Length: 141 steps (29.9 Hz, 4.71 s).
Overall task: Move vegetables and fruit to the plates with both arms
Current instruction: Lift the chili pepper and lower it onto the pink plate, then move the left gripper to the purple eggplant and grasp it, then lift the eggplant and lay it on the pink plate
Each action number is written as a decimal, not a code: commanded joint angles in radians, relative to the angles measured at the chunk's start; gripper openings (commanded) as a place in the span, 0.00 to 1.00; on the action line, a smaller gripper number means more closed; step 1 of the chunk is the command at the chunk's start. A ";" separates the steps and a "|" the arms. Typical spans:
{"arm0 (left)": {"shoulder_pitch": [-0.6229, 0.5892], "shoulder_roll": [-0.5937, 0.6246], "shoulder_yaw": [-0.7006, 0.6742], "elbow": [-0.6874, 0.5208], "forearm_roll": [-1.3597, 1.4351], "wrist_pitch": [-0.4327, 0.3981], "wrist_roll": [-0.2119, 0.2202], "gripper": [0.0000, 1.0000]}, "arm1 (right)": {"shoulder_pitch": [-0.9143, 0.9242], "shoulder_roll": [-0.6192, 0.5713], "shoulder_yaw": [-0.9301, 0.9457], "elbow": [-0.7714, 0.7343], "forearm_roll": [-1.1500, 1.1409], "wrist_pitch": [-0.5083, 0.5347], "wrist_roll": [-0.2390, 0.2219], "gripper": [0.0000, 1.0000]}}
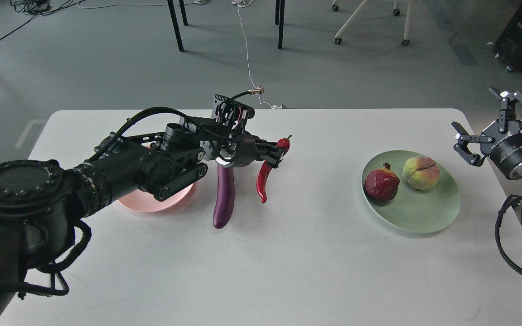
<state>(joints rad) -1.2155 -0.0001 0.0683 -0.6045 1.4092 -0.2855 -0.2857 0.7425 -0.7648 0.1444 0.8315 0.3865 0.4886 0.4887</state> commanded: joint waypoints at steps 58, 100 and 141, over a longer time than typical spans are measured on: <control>0.131 0.417 0.025 -0.455 0.208 0.017 0.164 0.89 | -0.022 -0.013 -0.002 0.006 -0.014 0.000 0.000 0.98; 0.255 0.430 -0.039 -0.482 0.131 -0.018 0.203 0.17 | -0.035 -0.016 -0.002 -0.002 -0.014 0.000 0.000 0.98; 0.389 0.836 -0.240 -0.659 -0.122 -0.066 0.275 0.98 | -0.041 -0.001 -0.005 -0.003 -0.035 0.000 0.000 0.98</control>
<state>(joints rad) -0.8256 0.8360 -0.1629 -1.2631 1.2867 -0.3462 -0.0088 0.7012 -0.7655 0.1380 0.8284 0.3514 0.4887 0.4887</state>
